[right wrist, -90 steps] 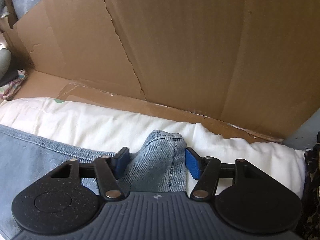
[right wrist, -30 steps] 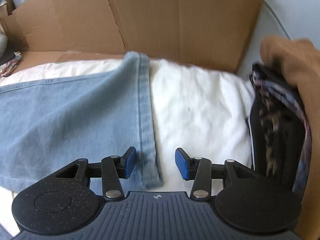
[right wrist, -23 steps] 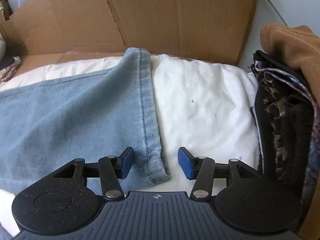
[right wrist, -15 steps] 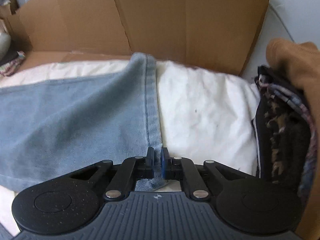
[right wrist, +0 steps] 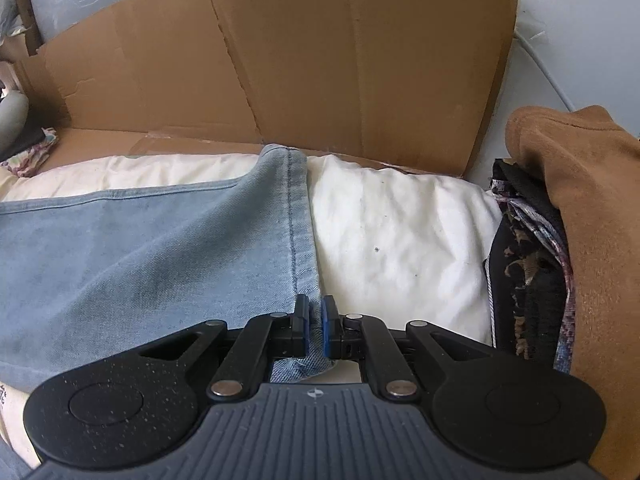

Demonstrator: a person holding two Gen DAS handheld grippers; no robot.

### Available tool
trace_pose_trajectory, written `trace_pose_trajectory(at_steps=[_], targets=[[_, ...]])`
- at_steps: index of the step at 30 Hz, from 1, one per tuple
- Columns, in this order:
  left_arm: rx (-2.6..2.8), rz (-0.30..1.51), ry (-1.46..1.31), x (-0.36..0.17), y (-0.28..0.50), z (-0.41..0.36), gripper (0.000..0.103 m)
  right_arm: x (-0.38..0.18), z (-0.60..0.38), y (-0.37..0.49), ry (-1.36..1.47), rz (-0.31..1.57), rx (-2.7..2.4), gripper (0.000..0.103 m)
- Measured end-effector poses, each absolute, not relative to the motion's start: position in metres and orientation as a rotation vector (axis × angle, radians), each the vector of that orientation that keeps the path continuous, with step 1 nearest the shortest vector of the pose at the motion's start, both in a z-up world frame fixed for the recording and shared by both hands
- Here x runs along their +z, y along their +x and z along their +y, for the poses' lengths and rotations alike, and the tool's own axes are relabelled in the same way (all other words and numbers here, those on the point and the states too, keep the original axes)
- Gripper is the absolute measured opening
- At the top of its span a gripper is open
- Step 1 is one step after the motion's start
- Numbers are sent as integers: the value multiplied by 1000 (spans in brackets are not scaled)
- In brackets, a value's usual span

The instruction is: Fold clothes

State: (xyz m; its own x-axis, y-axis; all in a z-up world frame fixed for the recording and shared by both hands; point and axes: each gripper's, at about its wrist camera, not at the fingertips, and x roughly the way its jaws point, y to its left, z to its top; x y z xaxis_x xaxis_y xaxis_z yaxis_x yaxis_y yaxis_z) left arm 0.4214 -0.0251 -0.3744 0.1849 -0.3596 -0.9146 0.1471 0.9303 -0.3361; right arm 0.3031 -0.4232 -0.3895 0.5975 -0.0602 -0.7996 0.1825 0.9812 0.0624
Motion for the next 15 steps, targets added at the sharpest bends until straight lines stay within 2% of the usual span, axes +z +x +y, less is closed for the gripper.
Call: trace_pose_trajectory(at_steps=[3, 6, 8, 9, 10, 13, 15], targets=[[-318, 1363, -226, -386, 426, -31, 64, -392, -424, 303, 137, 924, -141, 4], [-278, 1373, -209, -387, 426, -30, 61, -394, -428, 302, 139, 926, -140, 2], [-246, 1376, -161, -387, 426, -33, 45, -395, -429, 303, 130, 924, -139, 2], [-230, 1378, -138, -387, 426, -34, 28, -395, -430, 303, 129, 922, -143, 2], [-208, 1385, -137, -388, 427, -31, 18, -396, -431, 303, 128, 920, -147, 2], [-217, 1394, -190, -383, 430, -20, 9, -399, -434, 305, 147, 914, -156, 2], [-224, 1400, -226, -380, 431, -12, 7, -399, -434, 307, 142, 909, -159, 2]])
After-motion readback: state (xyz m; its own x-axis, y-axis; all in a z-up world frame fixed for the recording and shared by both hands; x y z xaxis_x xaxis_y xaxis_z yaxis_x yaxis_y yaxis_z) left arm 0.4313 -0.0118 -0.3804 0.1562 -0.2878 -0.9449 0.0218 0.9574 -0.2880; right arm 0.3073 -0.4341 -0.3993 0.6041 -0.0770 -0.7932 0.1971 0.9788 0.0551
